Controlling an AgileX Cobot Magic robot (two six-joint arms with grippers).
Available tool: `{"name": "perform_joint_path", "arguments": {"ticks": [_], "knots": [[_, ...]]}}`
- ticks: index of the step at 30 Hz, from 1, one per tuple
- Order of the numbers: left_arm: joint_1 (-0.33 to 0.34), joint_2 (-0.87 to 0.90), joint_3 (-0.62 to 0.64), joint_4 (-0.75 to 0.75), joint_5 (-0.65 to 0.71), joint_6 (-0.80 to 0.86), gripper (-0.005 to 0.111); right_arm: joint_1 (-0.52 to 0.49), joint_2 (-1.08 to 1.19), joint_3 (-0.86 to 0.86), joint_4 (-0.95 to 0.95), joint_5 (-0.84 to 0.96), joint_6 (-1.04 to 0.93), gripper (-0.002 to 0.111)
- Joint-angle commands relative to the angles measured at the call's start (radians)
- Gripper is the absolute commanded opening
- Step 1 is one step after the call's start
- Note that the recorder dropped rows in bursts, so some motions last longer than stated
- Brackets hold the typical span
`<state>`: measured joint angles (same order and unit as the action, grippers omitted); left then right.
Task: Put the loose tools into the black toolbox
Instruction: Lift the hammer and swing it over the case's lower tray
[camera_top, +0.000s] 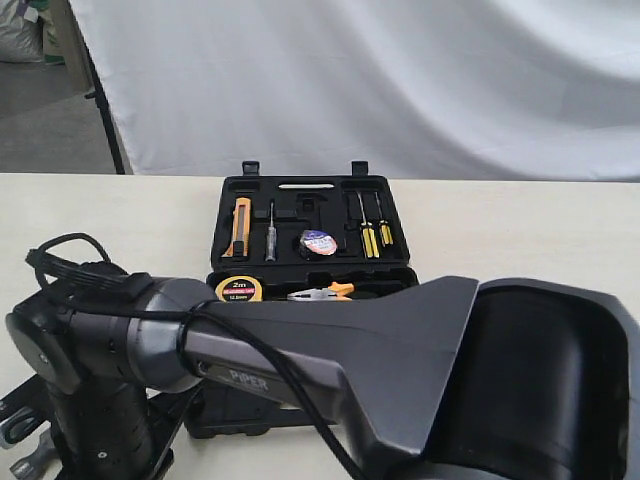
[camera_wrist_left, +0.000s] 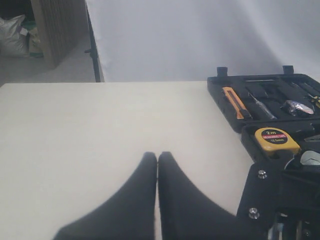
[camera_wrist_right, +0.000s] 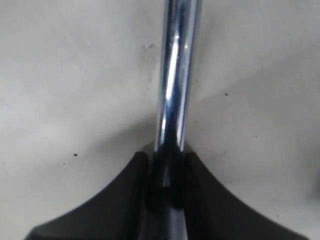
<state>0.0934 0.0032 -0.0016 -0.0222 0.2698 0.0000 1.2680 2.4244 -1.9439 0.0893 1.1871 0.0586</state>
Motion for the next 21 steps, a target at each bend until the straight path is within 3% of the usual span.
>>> {"name": "perform_joint_path", "arguments": {"ticks": [1, 3, 4, 5, 6, 7, 10, 15, 21], "knots": [[0.002, -0.003, 0.002, -0.008, -0.001, 0.000, 0.001, 0.030, 0.056, 0.038, -0.021, 0.034, 0.032, 0.000], [0.002, -0.003, 0.002, -0.008, -0.001, 0.000, 0.001, 0.054, 0.056, 0.038, -0.037, 0.034, 0.032, 0.013], [0.002, -0.003, 0.002, -0.008, -0.001, 0.000, 0.001, 0.062, 0.056, 0.038, -0.035, 0.034, 0.032, 0.035], [0.002, -0.003, 0.002, -0.008, -0.001, 0.000, 0.001, 0.064, 0.056, 0.038, -0.028, 0.034, 0.032, 0.047], [0.002, -0.003, 0.002, -0.008, -0.001, 0.000, 0.001, 0.066, 0.051, 0.038, -0.016, 0.034, 0.028, 0.067], [0.002, -0.003, 0.002, -0.008, -0.001, 0.000, 0.001, 0.064, 0.044, 0.038, 0.013, 0.034, -0.017, 0.074], [0.002, -0.003, 0.002, -0.008, -0.001, 0.000, 0.001, 0.044, -0.016, 0.038, 0.188, 0.034, -0.158, 0.070], [0.002, -0.003, 0.002, -0.008, -0.001, 0.000, 0.001, 0.007, -0.067, 0.038, 0.010, -0.014, -0.095, 0.054], [0.002, -0.003, 0.002, -0.008, -0.001, 0.000, 0.001, -0.024, -0.057, 0.038, -0.009, -0.213, -0.082, 0.039]]}}
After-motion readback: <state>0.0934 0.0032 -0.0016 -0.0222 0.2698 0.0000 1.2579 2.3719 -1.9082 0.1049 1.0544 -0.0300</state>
